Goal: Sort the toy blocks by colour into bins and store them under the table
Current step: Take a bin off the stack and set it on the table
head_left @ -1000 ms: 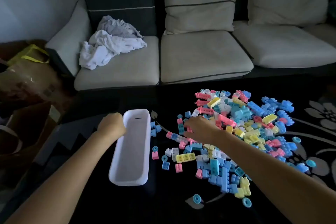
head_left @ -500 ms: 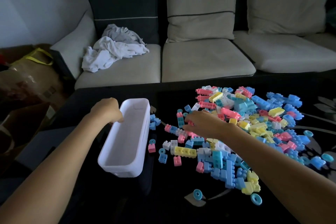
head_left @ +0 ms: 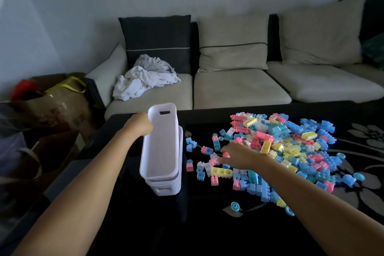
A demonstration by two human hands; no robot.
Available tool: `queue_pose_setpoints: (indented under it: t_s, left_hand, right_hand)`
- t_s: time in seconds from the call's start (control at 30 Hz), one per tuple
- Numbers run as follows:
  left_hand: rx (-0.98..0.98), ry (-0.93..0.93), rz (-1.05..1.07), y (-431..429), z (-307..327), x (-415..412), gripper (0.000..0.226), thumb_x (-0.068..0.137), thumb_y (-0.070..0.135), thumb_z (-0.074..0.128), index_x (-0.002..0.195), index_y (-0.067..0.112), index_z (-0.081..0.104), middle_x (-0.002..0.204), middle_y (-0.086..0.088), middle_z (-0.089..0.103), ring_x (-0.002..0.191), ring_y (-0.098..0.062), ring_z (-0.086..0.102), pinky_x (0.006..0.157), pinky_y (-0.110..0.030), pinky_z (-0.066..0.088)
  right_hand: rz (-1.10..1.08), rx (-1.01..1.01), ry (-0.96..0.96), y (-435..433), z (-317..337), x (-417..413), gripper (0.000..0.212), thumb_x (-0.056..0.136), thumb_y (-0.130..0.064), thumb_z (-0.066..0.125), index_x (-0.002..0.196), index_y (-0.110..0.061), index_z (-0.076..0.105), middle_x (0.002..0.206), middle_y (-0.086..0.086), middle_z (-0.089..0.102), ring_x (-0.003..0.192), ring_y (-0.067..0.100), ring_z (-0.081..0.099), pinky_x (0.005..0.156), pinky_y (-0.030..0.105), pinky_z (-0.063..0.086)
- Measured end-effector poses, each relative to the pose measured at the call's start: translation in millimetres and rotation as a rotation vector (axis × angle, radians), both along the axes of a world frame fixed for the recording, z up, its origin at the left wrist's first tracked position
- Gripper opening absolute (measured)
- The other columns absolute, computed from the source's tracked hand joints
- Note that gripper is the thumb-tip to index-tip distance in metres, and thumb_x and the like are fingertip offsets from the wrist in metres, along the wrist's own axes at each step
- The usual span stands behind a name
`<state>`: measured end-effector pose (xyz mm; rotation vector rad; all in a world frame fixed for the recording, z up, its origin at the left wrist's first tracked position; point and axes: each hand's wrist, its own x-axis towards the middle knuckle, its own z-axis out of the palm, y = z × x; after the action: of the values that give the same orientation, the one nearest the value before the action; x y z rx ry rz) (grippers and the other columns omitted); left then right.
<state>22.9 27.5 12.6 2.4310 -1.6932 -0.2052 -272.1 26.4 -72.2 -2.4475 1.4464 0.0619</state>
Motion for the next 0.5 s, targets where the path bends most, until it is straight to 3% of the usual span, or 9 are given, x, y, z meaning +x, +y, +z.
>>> queue_pose_setpoints:
  t_s: [0.07, 0.13, 0.17, 0.23, 0.3, 0.37, 0.43, 0.5]
  left_hand:
    - [-0.093, 0.022, -0.001, 6.2, 12.8, 7.7, 0.024, 0.091, 0.009, 0.048, 0.068, 0.007, 0.044, 0.072, -0.009, 0.052, 0.060, -0.022, 0.047, 0.051, -0.028, 0.034]
    - [-0.161, 0.061, -0.005, 8.7, 22.7, 15.5, 0.013, 0.093, 0.008, 0.049, 0.089, -0.002, 0.057, 0.094, -0.019, 0.060, 0.081, -0.031, 0.057, 0.066, -0.032, 0.042]
    - [-0.165, 0.076, -0.003, 12.7, 25.9, 20.0, 0.018, 0.093, 0.009, 0.049, 0.102, -0.005, 0.057, 0.103, -0.022, 0.061, 0.089, -0.033, 0.058, 0.071, -0.033, 0.043]
    - [-0.132, 0.057, -0.011, 20.3, 28.6, 20.5, 0.027, 0.094, 0.012, 0.050, 0.112, -0.006, 0.055, 0.113, -0.023, 0.060, 0.097, -0.034, 0.058, 0.076, -0.034, 0.044]
    - [-0.088, 0.012, -0.021, 30.1, 27.4, 18.3, 0.031, 0.095, 0.017, 0.051, 0.115, -0.006, 0.055, 0.116, -0.021, 0.059, 0.103, -0.033, 0.058, 0.075, -0.032, 0.042]
    - [-0.042, 0.014, -0.024, 35.1, 22.0, 14.0, 0.029, 0.096, 0.018, 0.049, 0.114, -0.003, 0.056, 0.098, -0.014, 0.061, 0.086, -0.028, 0.059, 0.063, -0.028, 0.040]
    - [-0.017, 0.054, -0.017, 33.7, 13.9, 10.6, 0.020, 0.095, 0.016, 0.050, 0.102, -0.001, 0.058, 0.074, -0.006, 0.051, 0.063, -0.019, 0.049, 0.049, -0.026, 0.035]
    - [-0.035, 0.089, 0.002, 32.2, 9.7, 6.9, 0.016, 0.094, 0.015, 0.050, 0.082, 0.004, 0.053, 0.069, -0.004, 0.046, 0.060, -0.018, 0.047, 0.048, -0.025, 0.034]
  right_hand:
    - [-0.025, -0.004, -0.015, 8.0, 3.6, 2.7, 0.041, 0.096, -0.046, 0.043, 0.114, -0.011, 0.056, 0.104, 0.007, 0.062, 0.099, 0.022, 0.058, 0.103, 0.045, 0.036]
    - [-0.055, -0.022, -0.020, 14.9, 7.0, 5.9, 0.042, 0.095, -0.045, 0.043, 0.115, -0.011, 0.056, 0.106, 0.007, 0.062, 0.102, 0.022, 0.057, 0.104, 0.045, 0.032]
    - [-0.061, -0.032, -0.029, 20.0, 9.2, 9.7, 0.040, 0.095, -0.044, 0.043, 0.112, -0.010, 0.057, 0.103, 0.006, 0.063, 0.101, 0.022, 0.057, 0.102, 0.043, 0.032]
    - [-0.069, -0.042, -0.102, 27.4, 12.4, 17.3, 0.033, 0.095, -0.043, 0.044, 0.099, -0.012, 0.057, 0.089, 0.000, 0.060, 0.091, 0.019, 0.058, 0.092, 0.037, 0.039]
    - [-0.106, -0.046, -0.237, 37.8, 18.6, 30.0, 0.029, 0.096, -0.037, 0.045, 0.102, -0.012, 0.060, 0.093, 0.000, 0.062, 0.086, 0.016, 0.058, 0.080, 0.031, 0.046]
    - [-0.158, -0.049, -0.364, 47.4, 24.7, 44.2, 0.030, 0.096, -0.031, 0.045, 0.106, -0.009, 0.063, 0.101, 0.004, 0.066, 0.083, 0.015, 0.060, 0.074, 0.029, 0.049]
    - [-0.215, -0.023, -0.473, 55.8, 30.7, 60.8, 0.034, 0.098, -0.027, 0.041, 0.102, -0.003, 0.063, 0.091, 0.011, 0.065, 0.072, 0.015, 0.056, 0.066, 0.027, 0.045]
    - [-0.310, 0.083, -0.659, 63.2, 41.1, 78.8, 0.041, 0.100, -0.032, 0.037, 0.105, 0.001, 0.062, 0.088, 0.014, 0.063, 0.068, 0.015, 0.055, 0.062, 0.024, 0.044]
